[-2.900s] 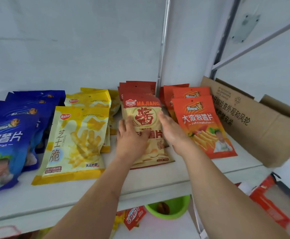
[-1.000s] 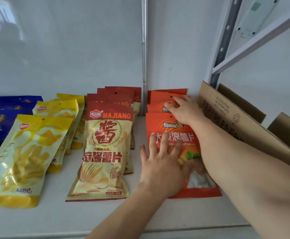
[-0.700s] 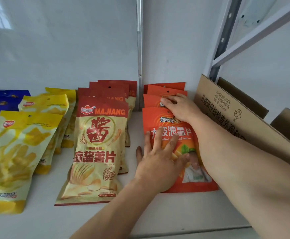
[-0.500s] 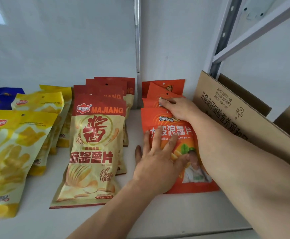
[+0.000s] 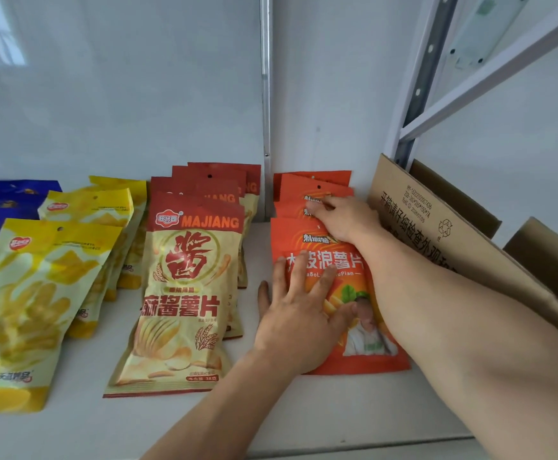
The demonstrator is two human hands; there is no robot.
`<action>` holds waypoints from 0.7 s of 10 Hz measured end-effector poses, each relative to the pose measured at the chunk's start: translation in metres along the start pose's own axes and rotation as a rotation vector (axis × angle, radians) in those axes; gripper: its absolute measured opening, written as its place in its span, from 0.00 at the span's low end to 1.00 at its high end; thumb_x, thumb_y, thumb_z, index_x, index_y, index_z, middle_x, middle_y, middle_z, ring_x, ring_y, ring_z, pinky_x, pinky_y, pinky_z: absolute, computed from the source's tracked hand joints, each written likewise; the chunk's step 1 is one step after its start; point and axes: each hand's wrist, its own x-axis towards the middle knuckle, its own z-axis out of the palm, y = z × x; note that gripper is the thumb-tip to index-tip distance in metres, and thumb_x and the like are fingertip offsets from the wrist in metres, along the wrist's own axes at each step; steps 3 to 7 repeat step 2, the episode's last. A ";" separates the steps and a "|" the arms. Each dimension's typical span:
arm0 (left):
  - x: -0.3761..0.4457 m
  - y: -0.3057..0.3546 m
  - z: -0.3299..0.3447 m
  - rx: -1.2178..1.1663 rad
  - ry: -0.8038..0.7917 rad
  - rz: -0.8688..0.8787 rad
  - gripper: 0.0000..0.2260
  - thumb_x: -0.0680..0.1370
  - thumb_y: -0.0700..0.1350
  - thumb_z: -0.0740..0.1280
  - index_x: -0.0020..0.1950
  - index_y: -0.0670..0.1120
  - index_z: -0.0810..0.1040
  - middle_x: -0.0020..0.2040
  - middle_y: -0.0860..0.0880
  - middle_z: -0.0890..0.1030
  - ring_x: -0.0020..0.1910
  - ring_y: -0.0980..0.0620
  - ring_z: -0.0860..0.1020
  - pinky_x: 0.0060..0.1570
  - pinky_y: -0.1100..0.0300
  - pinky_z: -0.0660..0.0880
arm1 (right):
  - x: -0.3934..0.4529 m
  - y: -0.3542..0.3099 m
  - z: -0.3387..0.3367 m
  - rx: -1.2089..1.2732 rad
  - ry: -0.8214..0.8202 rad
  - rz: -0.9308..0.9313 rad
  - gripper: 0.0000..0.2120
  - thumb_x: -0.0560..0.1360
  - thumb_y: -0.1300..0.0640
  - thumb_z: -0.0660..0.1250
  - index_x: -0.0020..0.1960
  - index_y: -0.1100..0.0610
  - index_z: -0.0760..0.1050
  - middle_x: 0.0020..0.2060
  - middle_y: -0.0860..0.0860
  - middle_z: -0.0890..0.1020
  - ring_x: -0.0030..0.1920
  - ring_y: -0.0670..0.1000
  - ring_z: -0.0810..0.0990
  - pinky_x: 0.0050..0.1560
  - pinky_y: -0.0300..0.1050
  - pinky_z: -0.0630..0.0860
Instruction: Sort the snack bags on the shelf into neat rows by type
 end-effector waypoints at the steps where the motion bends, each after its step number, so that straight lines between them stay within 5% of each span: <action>1: 0.001 0.000 -0.002 0.055 0.054 0.027 0.32 0.80 0.70 0.48 0.80 0.61 0.45 0.82 0.52 0.41 0.80 0.44 0.35 0.77 0.38 0.40 | -0.003 0.000 -0.007 -0.046 0.126 -0.046 0.35 0.76 0.27 0.47 0.72 0.46 0.71 0.71 0.52 0.73 0.72 0.60 0.68 0.71 0.64 0.60; 2: -0.001 0.003 -0.009 -0.028 0.106 0.014 0.33 0.79 0.70 0.49 0.81 0.59 0.46 0.83 0.52 0.44 0.80 0.46 0.36 0.77 0.41 0.40 | -0.008 0.001 -0.017 -0.024 0.260 -0.060 0.31 0.79 0.31 0.50 0.72 0.48 0.72 0.70 0.53 0.74 0.72 0.58 0.68 0.71 0.63 0.61; 7: -0.001 0.003 -0.009 -0.028 0.106 0.014 0.33 0.79 0.70 0.49 0.81 0.59 0.46 0.83 0.52 0.44 0.80 0.46 0.36 0.77 0.41 0.40 | -0.008 0.001 -0.017 -0.024 0.260 -0.060 0.31 0.79 0.31 0.50 0.72 0.48 0.72 0.70 0.53 0.74 0.72 0.58 0.68 0.71 0.63 0.61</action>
